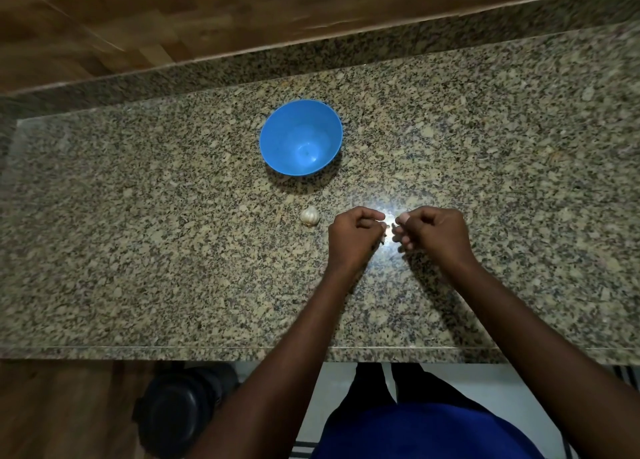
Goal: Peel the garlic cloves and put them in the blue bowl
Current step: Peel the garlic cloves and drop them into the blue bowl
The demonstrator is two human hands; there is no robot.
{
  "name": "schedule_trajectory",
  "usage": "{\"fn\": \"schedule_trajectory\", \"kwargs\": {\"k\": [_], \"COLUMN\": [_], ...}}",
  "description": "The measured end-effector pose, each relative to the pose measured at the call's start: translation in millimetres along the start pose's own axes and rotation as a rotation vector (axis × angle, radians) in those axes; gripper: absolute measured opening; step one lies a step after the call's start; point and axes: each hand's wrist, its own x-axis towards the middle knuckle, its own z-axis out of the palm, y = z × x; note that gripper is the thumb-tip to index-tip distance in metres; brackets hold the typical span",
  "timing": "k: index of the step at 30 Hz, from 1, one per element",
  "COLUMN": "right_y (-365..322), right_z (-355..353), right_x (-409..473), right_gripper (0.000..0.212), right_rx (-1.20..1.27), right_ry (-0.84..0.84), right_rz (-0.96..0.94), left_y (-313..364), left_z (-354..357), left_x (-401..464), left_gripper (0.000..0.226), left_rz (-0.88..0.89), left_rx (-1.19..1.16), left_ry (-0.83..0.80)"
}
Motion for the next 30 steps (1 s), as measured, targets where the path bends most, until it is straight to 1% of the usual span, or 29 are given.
{"fn": "schedule_trajectory", "kwargs": {"k": [2, 4, 6, 8, 11, 13, 15, 17, 18, 20, 22, 23, 26, 28, 30], "right_y": [2.7, -1.7, -6.0, -8.0, -2.5, 7.8, 19.8, 27.4, 29.3, 32.4, 36.6, 39.0, 42.3, 40.3, 38.0], "right_z": [2.2, 7.3, 13.9, 18.8, 12.7, 0.7, -9.4, -14.3, -15.3, -15.9, -15.3, -14.9, -13.4, -12.3, -10.8], "right_x": [10.1, 19.6, 30.0, 38.0, 42.4, 40.1, 35.2, 30.2, 27.7, 23.0, 16.9, 14.3, 11.5, 13.8, 16.2], "right_gripper": [0.011, 0.004, 0.002, 0.006, 0.011, 0.011, 0.011, 0.011, 0.010, 0.008, 0.005, 0.004, 0.013, 0.013, 0.014], "right_rx": [-0.249, -0.463, -0.570, -0.708, -0.861, -0.900, -0.934, -0.935, -0.924, -0.900, -0.884, -0.878, -0.879, -0.872, -0.875], "right_ry": [0.083, 0.122, 0.111, 0.104, 0.104, 0.096, 0.058, 0.016, 0.001, -0.011, -0.002, 0.008, 0.046, 0.057, 0.059], "right_rz": [-0.125, -0.238, -0.302, -0.375, -0.511, -0.560, -0.579, -0.595, -0.600, -0.589, -0.583, -0.584, -0.581, -0.556, -0.535], "left_y": [-5.7, -11.2, -16.5, -20.6, -23.8, -24.5, -25.3, -25.8, -26.2, -28.9, -35.5, -37.6, -39.1, -34.5, -31.5], "left_z": [-1.7, -1.1, -0.7, -0.6, -1.0, 0.0, 4.1, 10.7, 14.0, 19.1, 19.7, 20.1, 20.4, 20.2, 21.6], "left_x": [2.3, 4.8, 7.3, 7.3, 3.3, 0.9, -0.4, -1.0, -1.5, -3.4, -3.1, -3.8, -4.7, -3.1, -1.8], "left_gripper": [0.008, 0.006, 0.007, 0.013, 0.025, 0.028, 0.037, 0.044, 0.041, 0.027, 0.012, 0.010, 0.007, 0.016, 0.019], "left_rz": [0.095, 0.161, 0.206, 0.266, 0.354, 0.373, 0.387, 0.417, 0.451, 0.519, 0.533, 0.539, 0.552, 0.572, 0.569], "left_rx": [0.148, 0.262, 0.360, 0.446, 0.552, 0.615, 0.674, 0.725, 0.753, 0.801, 0.826, 0.845, 0.910, 0.952, 0.975], "left_ry": [0.049, 0.084, 0.128, 0.157, 0.115, 0.066, 0.024, 0.020, 0.035, 0.077, 0.074, 0.049, 0.051, 0.075, 0.097]}}
